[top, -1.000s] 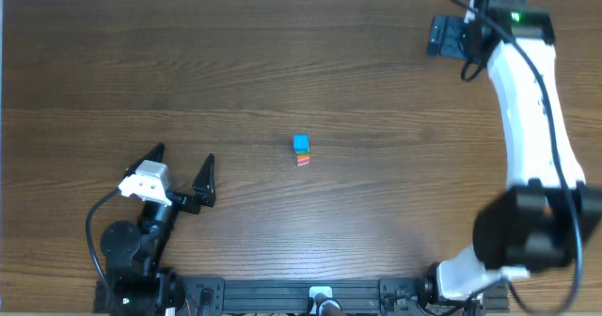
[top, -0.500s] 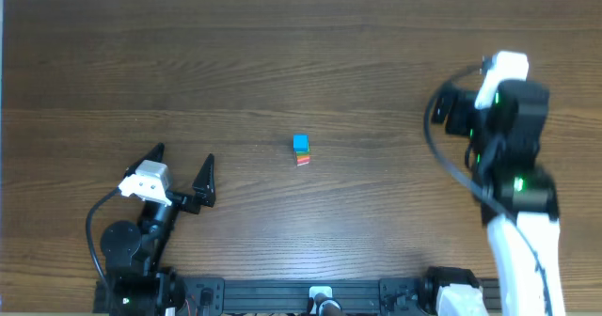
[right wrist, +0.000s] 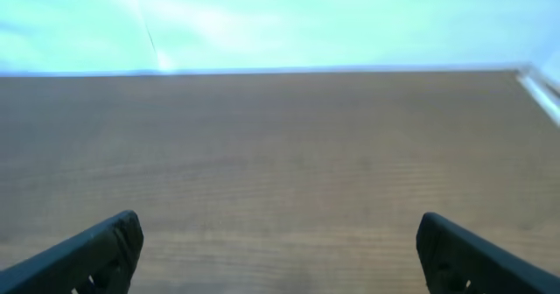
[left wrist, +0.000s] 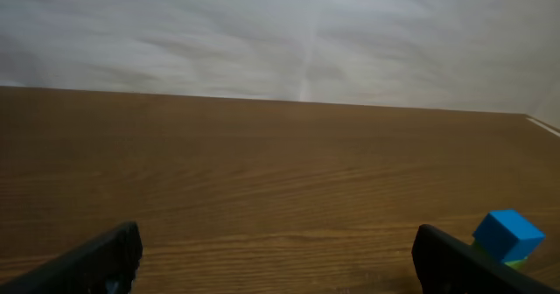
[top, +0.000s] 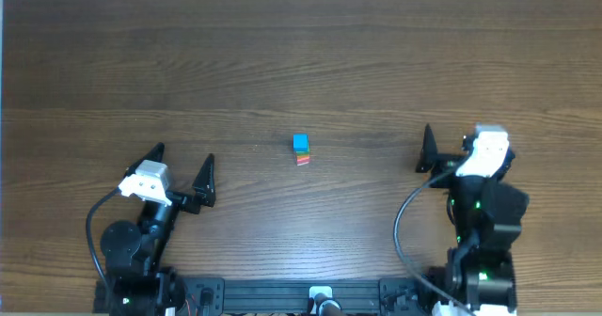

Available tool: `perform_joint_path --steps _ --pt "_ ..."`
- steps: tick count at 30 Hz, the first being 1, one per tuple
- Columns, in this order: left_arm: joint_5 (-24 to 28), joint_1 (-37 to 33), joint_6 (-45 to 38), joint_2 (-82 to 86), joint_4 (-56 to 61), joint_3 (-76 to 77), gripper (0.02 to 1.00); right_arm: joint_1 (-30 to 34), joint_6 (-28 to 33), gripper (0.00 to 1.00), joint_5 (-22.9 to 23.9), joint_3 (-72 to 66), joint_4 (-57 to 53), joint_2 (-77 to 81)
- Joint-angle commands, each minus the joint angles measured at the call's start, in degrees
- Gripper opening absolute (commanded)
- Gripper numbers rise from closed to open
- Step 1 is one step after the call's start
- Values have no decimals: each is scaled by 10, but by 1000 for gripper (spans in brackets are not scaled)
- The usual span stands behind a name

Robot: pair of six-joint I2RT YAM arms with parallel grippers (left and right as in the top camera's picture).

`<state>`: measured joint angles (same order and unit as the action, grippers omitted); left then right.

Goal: Stack Cubes

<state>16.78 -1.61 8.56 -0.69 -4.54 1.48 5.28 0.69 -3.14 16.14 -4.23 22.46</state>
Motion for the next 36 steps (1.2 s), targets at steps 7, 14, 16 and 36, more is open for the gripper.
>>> perform_joint_path --steps 7,14,16,36 --pt "5 2 -9 4 1 -4 998 -11 30 991 -40 -108 49 -127" --pt "5 2 -9 4 1 -4 998 -38 30 991 -45 -159 38 -179" --pt "5 2 -9 4 1 -4 998 -40 30 993 -45 -158 25 -185" --pt "5 2 -9 4 1 -4 998 -45 30 991 -45 -158 6 -222"
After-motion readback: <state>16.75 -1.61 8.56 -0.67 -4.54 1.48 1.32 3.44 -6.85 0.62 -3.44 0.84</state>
